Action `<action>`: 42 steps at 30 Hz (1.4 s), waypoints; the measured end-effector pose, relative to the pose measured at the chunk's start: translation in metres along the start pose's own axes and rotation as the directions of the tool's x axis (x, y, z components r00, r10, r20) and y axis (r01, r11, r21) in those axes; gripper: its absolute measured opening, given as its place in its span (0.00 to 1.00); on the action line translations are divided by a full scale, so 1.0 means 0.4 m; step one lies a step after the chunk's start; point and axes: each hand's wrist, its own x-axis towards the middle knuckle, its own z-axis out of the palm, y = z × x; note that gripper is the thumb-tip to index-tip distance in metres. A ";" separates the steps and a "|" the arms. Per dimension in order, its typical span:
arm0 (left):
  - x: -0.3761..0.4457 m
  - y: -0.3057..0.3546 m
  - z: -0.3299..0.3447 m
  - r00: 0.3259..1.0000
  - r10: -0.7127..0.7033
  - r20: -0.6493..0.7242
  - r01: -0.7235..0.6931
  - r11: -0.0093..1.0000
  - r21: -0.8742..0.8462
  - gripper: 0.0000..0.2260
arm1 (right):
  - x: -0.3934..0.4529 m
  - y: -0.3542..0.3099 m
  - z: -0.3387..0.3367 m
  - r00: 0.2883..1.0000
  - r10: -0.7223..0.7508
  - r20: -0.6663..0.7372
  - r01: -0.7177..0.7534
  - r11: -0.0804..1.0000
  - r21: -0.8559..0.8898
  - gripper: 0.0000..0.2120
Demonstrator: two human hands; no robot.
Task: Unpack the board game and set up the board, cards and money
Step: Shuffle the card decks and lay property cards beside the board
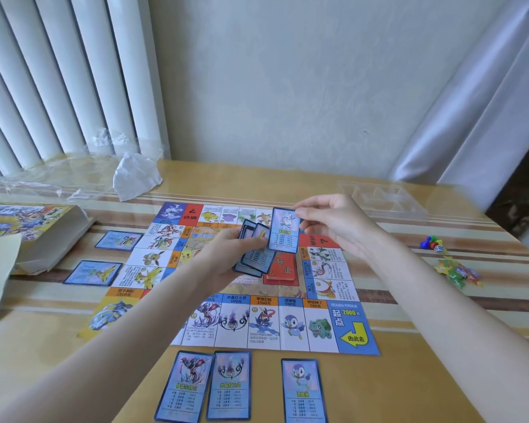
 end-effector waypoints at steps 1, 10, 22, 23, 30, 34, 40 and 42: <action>0.001 -0.003 -0.004 1.000 0.005 -0.007 -0.005 1.000 0.009 0.05 | 0.005 0.004 0.001 1.000 0.006 -0.013 -0.006 1.000 -0.008 0.04; -0.008 0.002 -0.111 0.986 0.033 -0.163 -0.032 0.999 0.009 0.05 | 0.080 0.036 0.007 0.948 -0.009 -0.319 -0.008 0.999 -0.052 0.06; -0.071 0.113 -0.325 0.899 0.179 -0.400 -0.244 0.962 -0.119 0.08 | 0.128 -0.009 0.194 0.973 -0.199 -0.115 0.197 0.980 -0.031 0.18; -0.076 0.114 -0.346 0.892 0.181 -0.414 -0.251 0.960 -0.122 0.10 | 0.128 -0.013 0.217 0.973 -0.211 -0.095 0.207 0.977 -0.052 0.17; -0.108 0.102 -0.425 0.878 0.195 -0.438 -0.289 0.944 -0.159 0.06 | 0.134 -0.030 0.321 0.970 -0.236 -0.065 0.233 0.971 -0.048 0.14; -0.119 0.084 -0.442 0.869 0.167 -0.465 -0.263 0.953 -0.151 0.05 | 0.127 -0.022 0.353 0.973 -0.230 0.013 0.230 0.969 -0.090 0.12; -0.138 0.053 -0.443 0.871 0.131 -0.473 -0.207 0.972 -0.112 0.04 | 0.097 -0.006 0.365 0.925 -0.069 0.374 0.163 0.960 -0.227 0.13; -0.146 0.038 -0.436 0.886 0.120 -0.448 -0.190 0.975 -0.113 0.04 | 0.086 0.001 0.367 0.879 -0.033 0.475 0.190 0.939 -0.286 0.14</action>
